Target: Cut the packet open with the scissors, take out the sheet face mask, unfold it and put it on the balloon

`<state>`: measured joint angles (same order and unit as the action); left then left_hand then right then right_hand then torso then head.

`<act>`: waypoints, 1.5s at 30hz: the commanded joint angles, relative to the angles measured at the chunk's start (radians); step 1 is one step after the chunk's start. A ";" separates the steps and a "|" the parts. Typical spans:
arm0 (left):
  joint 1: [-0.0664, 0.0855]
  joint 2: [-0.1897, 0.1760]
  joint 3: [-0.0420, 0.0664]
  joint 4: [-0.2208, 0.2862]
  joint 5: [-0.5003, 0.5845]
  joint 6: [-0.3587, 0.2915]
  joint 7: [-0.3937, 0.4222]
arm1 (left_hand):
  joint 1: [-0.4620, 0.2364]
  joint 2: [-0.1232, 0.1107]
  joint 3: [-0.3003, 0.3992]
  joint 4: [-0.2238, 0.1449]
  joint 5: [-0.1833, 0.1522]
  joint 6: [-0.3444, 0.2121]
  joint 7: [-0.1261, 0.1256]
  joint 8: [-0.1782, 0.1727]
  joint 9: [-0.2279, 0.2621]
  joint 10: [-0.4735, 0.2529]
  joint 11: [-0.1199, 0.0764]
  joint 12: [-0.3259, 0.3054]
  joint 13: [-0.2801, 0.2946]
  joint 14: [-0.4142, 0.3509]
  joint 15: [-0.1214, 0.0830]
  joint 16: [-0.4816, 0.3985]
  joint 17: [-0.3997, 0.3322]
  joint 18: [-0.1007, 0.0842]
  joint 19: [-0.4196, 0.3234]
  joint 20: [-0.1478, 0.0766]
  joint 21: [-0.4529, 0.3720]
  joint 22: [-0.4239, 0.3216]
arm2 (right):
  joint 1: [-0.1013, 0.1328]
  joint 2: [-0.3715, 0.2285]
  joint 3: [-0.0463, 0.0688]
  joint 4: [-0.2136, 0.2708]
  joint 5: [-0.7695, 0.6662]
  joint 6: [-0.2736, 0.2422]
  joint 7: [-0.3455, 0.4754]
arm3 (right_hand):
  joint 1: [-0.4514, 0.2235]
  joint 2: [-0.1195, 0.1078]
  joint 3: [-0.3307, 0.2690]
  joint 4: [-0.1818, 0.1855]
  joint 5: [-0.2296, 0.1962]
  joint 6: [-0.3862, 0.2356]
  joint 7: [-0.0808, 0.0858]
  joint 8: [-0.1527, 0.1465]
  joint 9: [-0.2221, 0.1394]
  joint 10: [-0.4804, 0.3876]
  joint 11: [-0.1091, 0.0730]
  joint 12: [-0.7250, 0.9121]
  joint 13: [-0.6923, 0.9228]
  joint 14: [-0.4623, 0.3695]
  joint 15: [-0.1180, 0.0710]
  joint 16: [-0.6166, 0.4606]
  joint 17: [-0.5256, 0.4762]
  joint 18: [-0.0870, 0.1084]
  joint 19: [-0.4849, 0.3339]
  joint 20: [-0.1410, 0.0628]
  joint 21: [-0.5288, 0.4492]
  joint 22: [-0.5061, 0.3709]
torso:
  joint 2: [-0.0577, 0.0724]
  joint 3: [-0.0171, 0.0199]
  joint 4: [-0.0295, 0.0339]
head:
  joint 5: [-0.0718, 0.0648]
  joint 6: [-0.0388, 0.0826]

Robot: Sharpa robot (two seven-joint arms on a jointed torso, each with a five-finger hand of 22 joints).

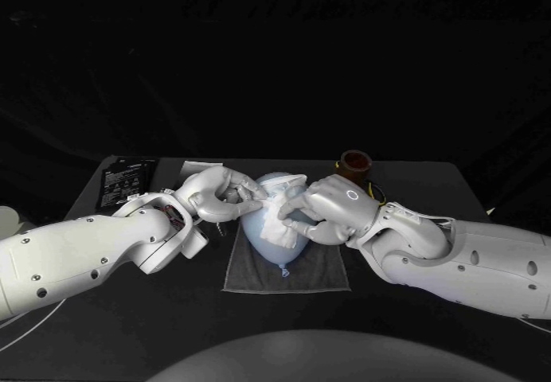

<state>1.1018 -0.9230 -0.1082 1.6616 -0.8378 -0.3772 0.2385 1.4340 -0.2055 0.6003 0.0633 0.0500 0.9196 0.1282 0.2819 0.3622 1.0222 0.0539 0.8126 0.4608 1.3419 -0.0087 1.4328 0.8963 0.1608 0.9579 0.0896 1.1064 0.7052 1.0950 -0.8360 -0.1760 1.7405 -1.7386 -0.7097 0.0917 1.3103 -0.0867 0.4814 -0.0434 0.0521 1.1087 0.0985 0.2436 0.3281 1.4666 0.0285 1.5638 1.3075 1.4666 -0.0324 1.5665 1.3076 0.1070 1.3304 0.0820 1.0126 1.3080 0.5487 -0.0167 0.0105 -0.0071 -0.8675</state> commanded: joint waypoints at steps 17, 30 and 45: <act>0.000 0.004 0.001 -0.001 0.011 0.023 -0.005 | -0.010 0.003 -0.001 -0.006 -0.001 -0.001 0.009 -0.006 -0.002 -0.004 0.001 0.007 0.003 0.006 0.000 0.007 0.005 0.012 0.006 0.000 0.004 0.002 | 0.001 0.006 0.001 -0.010 -0.044 0.020 -0.016 | 0.055 -0.070 -0.025 -0.045 -0.004 -0.132 0.023 -0.089 -0.031 0.104 0.017 0.007 0.263 0.104 0.014 0.004 0.263 0.004 -0.017 0.007 -0.029 0.115 | -0.001 0.0000 0.0003 | 0.002 -0.003; 0.000 0.005 0.001 -0.002 0.012 0.025 -0.005 | -0.010 0.004 -0.001 -0.007 -0.001 -0.001 0.009 -0.007 -0.003 -0.004 0.001 0.009 0.004 0.007 0.000 0.008 0.007 0.012 0.006 0.000 0.005 0.002 | 0.003 0.012 0.002 -0.023 -0.054 0.025 -0.013 | 0.046 -0.029 -0.006 -0.031 -0.004 -0.042 0.029 -0.058 -0.019 0.104 0.021 0.007 0.263 0.104 0.016 0.004 0.263 0.002 -0.013 0.007 -0.016 0.118 | 0.000 0.0002 0.0007 | -0.001 -0.005; 0.000 0.006 0.001 -0.001 0.013 0.028 -0.007 | -0.010 0.004 -0.001 -0.007 -0.001 0.000 0.009 -0.008 -0.003 -0.004 0.002 0.010 0.005 0.007 0.000 0.008 0.007 0.012 0.006 0.001 0.005 0.003 | 0.005 0.028 0.003 -0.042 -0.071 0.047 -0.032 | 0.023 0.019 -0.013 0.013 -0.004 0.014 -0.003 -0.018 0.003 0.104 -0.005 0.007 0.263 0.104 0.000 0.004 0.263 0.001 -0.009 -0.001 -0.004 0.120 | -0.001 -0.0006 0.0008 | 0.000 -0.005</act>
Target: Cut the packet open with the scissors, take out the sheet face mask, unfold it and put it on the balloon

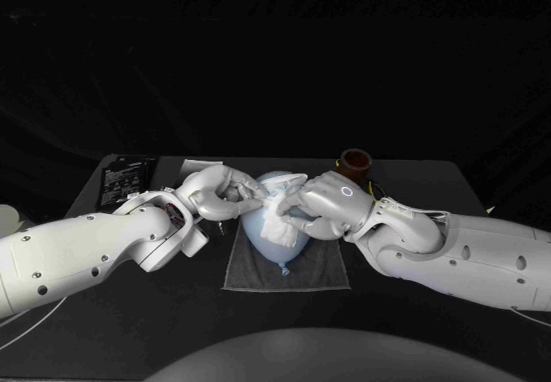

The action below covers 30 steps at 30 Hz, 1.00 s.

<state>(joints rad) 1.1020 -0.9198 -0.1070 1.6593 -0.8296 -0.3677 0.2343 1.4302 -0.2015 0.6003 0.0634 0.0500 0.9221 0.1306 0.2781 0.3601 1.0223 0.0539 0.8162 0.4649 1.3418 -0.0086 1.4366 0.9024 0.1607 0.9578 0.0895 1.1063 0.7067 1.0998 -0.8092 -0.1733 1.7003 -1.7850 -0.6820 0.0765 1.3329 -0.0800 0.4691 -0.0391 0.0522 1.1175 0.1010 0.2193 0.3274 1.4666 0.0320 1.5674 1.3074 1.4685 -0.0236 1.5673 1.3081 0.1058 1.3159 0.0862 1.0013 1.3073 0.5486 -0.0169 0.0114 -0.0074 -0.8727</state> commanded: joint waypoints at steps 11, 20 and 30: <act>0.000 0.002 0.000 0.000 0.006 0.020 -0.005 | -0.006 0.001 -0.001 -0.007 -0.001 -0.002 0.007 -0.005 -0.002 -0.004 0.002 0.009 0.002 0.006 0.001 0.004 -0.001 0.012 0.006 0.001 0.005 0.001 | 0.001 -0.011 0.003 0.015 -0.011 -0.058 -0.011 | 0.003 0.035 0.012 0.029 -0.004 0.013 -0.019 0.036 0.026 0.104 -0.022 0.003 0.263 0.102 -0.019 0.003 0.263 -0.006 0.029 -0.016 0.054 0.132 | -0.001 -0.0002 -0.0008 | 0.000 0.000; 0.000 0.003 0.000 -0.002 0.007 0.022 -0.006 | -0.007 0.001 -0.001 -0.007 -0.001 -0.001 0.007 -0.005 -0.002 -0.004 0.002 0.010 0.003 0.007 0.001 0.004 0.000 0.012 0.007 0.001 0.006 0.002 | 0.001 -0.040 0.008 0.051 0.037 -0.100 0.004 | -0.005 0.035 0.028 0.051 -0.004 0.019 -0.030 0.077 0.062 0.104 -0.031 0.003 0.263 0.102 -0.027 0.003 0.263 -0.008 0.034 -0.024 0.064 0.134 | -0.001 -0.0001 -0.0006 | -0.001 0.000; 0.000 0.005 0.000 -0.007 0.009 0.023 -0.007 | -0.009 0.001 -0.002 -0.006 -0.001 -0.001 0.008 -0.006 -0.003 -0.005 0.003 0.011 0.004 0.006 0.001 0.004 -0.002 0.012 0.007 0.002 0.007 0.003 | 0.005 -0.103 0.009 0.086 0.046 -0.079 -0.010 | -0.006 0.029 0.038 0.061 -0.004 0.009 -0.034 0.106 0.098 0.104 -0.035 0.003 0.263 0.102 -0.031 0.003 0.263 -0.009 0.036 -0.028 0.071 0.136 | -0.002 -0.0001 -0.0013 | 0.000 0.000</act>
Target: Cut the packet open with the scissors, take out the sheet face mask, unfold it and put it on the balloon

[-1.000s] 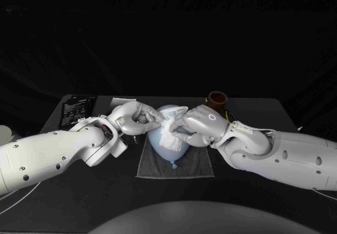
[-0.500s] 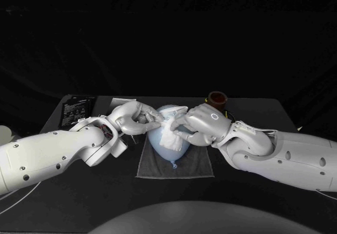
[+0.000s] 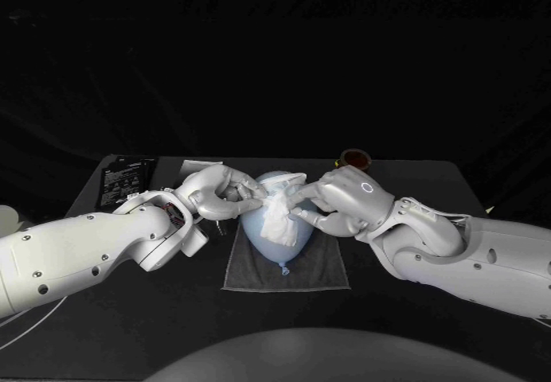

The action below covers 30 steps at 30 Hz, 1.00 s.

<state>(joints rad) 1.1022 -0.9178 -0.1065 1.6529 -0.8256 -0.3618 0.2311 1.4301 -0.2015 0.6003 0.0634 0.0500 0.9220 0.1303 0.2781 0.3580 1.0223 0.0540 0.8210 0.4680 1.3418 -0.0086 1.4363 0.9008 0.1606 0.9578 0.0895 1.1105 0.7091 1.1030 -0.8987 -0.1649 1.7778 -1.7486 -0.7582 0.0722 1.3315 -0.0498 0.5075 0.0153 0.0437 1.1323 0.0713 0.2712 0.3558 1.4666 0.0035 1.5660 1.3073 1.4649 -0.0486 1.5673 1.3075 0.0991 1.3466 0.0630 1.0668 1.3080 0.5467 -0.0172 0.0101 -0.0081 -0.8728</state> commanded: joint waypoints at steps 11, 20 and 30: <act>0.000 0.005 0.000 -0.002 0.010 0.018 -0.003 | -0.013 0.000 -0.004 -0.005 -0.001 -0.002 0.009 -0.010 -0.003 -0.007 0.004 0.010 0.004 0.005 0.002 0.005 0.000 0.012 0.007 0.003 0.003 0.002 | 0.008 -0.060 0.001 0.041 0.205 -0.036 -0.050 | -0.051 -0.061 -0.015 0.045 0.003 -0.097 0.017 0.039 0.098 0.104 0.009 0.005 0.264 0.106 0.002 0.003 0.263 -0.006 0.014 -0.004 0.018 0.137 | 0.000 -0.0002 0.0009 | 0.001 0.000; 0.000 0.007 0.000 -0.003 0.016 0.020 -0.003 | -0.018 -0.001 -0.006 -0.003 -0.001 -0.002 0.010 -0.012 -0.005 -0.009 0.005 0.013 0.006 0.005 0.003 0.005 0.000 0.012 0.007 0.004 0.003 0.002 | 0.009 -0.034 0.000 0.065 0.281 -0.034 -0.118 | -0.021 -0.114 -0.092 0.085 0.006 -0.153 0.044 -0.015 0.098 0.104 0.032 0.005 0.264 0.106 0.020 0.003 0.263 -0.010 0.033 0.014 0.045 0.143 | 0.001 -0.0008 0.0013 | 0.004 0.000; 0.000 0.010 0.000 -0.003 0.020 0.022 -0.004 | -0.019 -0.002 -0.007 -0.002 -0.001 -0.002 0.010 -0.013 -0.005 -0.010 0.005 0.014 0.006 0.005 0.004 0.005 0.001 0.012 0.006 0.004 0.002 0.001 | 0.019 0.050 0.001 0.003 0.165 0.093 -0.107 | 0.058 -0.079 -0.032 0.026 0.005 -0.131 0.054 -0.037 0.085 0.104 0.042 0.005 0.264 0.106 0.029 0.003 0.263 -0.013 0.039 0.022 0.061 0.147 | 0.003 -0.0005 0.0005 | 0.012 0.003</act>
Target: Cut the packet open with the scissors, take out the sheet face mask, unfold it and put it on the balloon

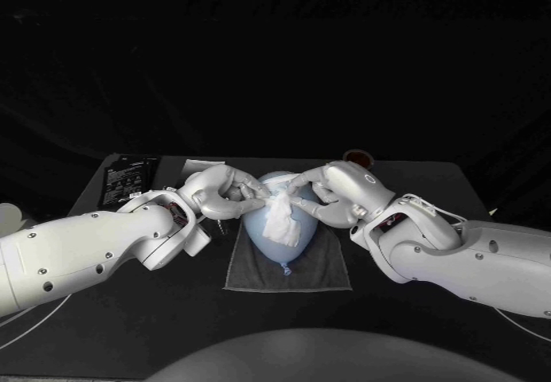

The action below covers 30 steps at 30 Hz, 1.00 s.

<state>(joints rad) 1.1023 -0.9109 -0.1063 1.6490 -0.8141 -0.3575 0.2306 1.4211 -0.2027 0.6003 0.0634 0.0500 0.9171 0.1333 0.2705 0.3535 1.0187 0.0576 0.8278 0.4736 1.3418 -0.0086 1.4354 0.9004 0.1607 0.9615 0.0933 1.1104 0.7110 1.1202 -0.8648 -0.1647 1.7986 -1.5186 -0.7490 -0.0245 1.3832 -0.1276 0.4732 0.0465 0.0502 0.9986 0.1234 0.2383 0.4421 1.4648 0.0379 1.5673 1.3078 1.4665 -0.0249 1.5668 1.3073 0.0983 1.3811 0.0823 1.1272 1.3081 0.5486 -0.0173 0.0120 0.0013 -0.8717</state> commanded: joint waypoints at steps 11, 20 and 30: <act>0.000 0.004 0.000 0.003 0.009 0.020 -0.006 | -0.010 -0.001 -0.007 -0.002 -0.001 0.003 0.007 -0.005 -0.001 -0.006 0.001 0.007 0.001 0.005 0.004 0.006 0.001 0.012 0.002 0.000 0.003 -0.001 | 0.007 0.075 0.005 -0.068 -0.133 0.095 -0.018 | 0.009 -0.003 0.015 -0.022 -0.001 -0.005 0.008 -0.027 -0.017 0.106 0.014 0.004 0.263 0.104 0.009 0.004 0.263 -0.012 0.004 0.005 0.005 0.148 | 0.000 0.0001 -0.0013 | 0.005 0.001; 0.001 0.004 0.001 0.005 0.010 0.022 -0.007 | -0.011 0.000 -0.007 -0.002 -0.001 0.004 0.007 -0.008 -0.003 -0.008 0.002 0.010 0.003 0.005 0.004 0.007 0.003 0.012 0.002 0.001 0.003 0.000 | 0.011 0.098 0.008 -0.088 -0.145 0.108 -0.027 | 0.000 -0.013 0.015 -0.028 -0.001 -0.014 0.011 -0.044 -0.027 0.106 0.017 0.004 0.263 0.104 0.011 0.004 0.263 -0.011 0.001 0.007 0.000 0.147 | 0.000 0.0004 -0.0010 | 0.006 0.000; 0.001 0.004 0.001 0.005 0.010 0.025 -0.008 | -0.011 0.000 -0.007 -0.002 -0.001 0.004 0.007 -0.008 -0.003 -0.008 0.002 0.010 0.003 0.005 0.004 0.007 0.003 0.012 0.002 0.001 0.003 0.000 | 0.014 0.105 0.009 -0.097 -0.159 0.137 -0.040 | -0.004 -0.026 0.016 -0.039 -0.002 -0.030 0.015 -0.064 -0.039 0.106 0.020 0.004 0.263 0.104 0.014 0.004 0.263 -0.009 -0.007 0.010 -0.012 0.143 | -0.001 0.0000 -0.0007 | 0.006 -0.001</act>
<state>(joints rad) 1.1030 -0.9090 -0.1051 1.6516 -0.8085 -0.3513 0.2274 1.4211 -0.2027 0.5975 0.0606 0.0500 0.9200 0.1359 0.2663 0.3514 1.0188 0.0575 0.8340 0.4767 1.3418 -0.0086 1.4395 0.9030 0.1607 0.9615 0.0932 1.1103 0.7103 1.1338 -0.7603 -0.1558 1.7018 -1.6517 -0.6436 -0.0500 1.3802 -0.1466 0.4870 0.0134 0.0501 0.9731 0.1377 0.1775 0.4031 1.4640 0.0513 1.5674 1.3081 1.4663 -0.0176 1.5659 1.3074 0.0979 1.3765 0.0867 1.1199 1.3080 0.5476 -0.0170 0.0111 0.0077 -0.8720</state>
